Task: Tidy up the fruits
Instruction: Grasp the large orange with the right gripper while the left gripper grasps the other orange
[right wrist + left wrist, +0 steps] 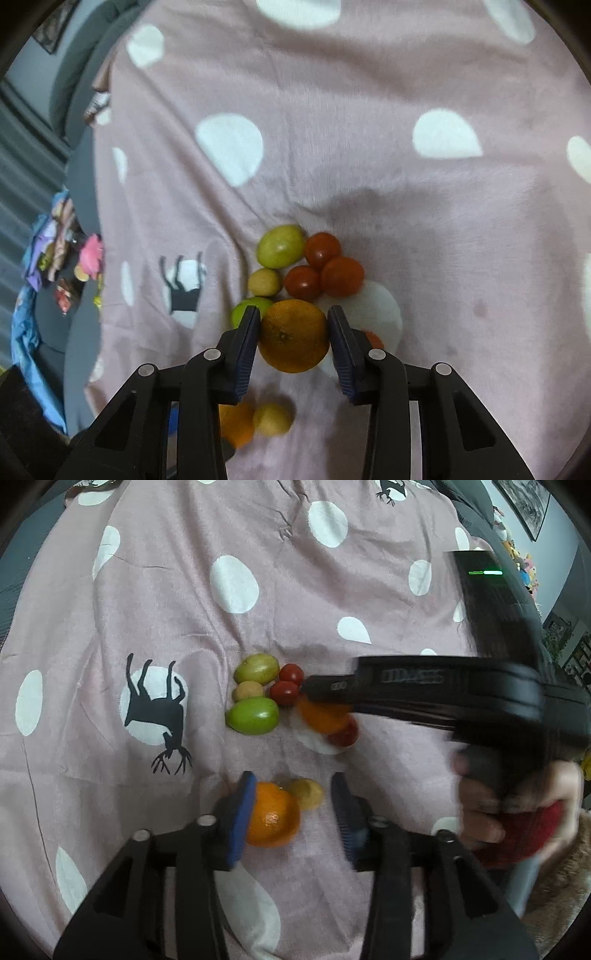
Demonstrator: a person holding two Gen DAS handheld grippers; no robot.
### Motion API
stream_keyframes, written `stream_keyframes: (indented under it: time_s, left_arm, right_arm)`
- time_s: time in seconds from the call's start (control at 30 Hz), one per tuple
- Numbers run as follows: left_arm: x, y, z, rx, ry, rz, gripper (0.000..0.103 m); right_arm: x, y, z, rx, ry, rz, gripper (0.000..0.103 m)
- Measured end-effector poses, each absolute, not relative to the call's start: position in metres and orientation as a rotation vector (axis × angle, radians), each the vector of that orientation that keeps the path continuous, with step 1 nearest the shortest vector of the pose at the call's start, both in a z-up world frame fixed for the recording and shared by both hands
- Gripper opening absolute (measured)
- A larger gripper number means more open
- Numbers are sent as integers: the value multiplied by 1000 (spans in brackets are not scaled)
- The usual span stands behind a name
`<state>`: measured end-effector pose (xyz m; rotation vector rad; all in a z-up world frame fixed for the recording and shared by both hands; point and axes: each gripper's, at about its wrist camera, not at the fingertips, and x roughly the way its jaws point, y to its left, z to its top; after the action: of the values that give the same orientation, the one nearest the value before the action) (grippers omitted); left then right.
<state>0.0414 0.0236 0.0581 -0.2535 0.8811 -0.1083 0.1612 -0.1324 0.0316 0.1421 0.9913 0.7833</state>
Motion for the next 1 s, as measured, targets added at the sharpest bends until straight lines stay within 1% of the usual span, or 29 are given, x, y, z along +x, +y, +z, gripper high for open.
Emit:
stream_keyframes:
  time_s: [0.1,0.2,0.4,0.47,0.53,0.6,0.67,0.83,0.93,1.0]
  left_arm:
    - [40,30,56,-273,887,-107,45]
    - [41,32,55,-284,890,-102,44]
    - [37,27,54,-266,877,-94,42]
    - [36,26,54,-240,873,-91,38]
    - [36,26,53,-223,874,-81,38]
    - [38,27,52,-220,873,-84,38]
    - [38,27,51,-211,876,-77,41]
    - [43,23,46,-178,892,-44,41]
    - [44,18,45,-133,886,-30,43]
    - [44,14,43,-109,884,-27,45]
  right_arm:
    - [145,-156,48,145,963,786,40]
    - [125,-174,50,103,950,755,40]
    - [102,-193,28,24,999,690,40]
    - [100,-199,18,28,1025,691,40]
    - [100,-200,9,6,1053,681,40]
    - [103,-199,4,-10,1069,661,40]
    - [104,-199,4,-5,1058,663,40]
    - [105,-202,4,15,1067,671,41]
    - [104,-205,3,16,1077,666,47]
    - [103,-205,3,9,1072,662,47]
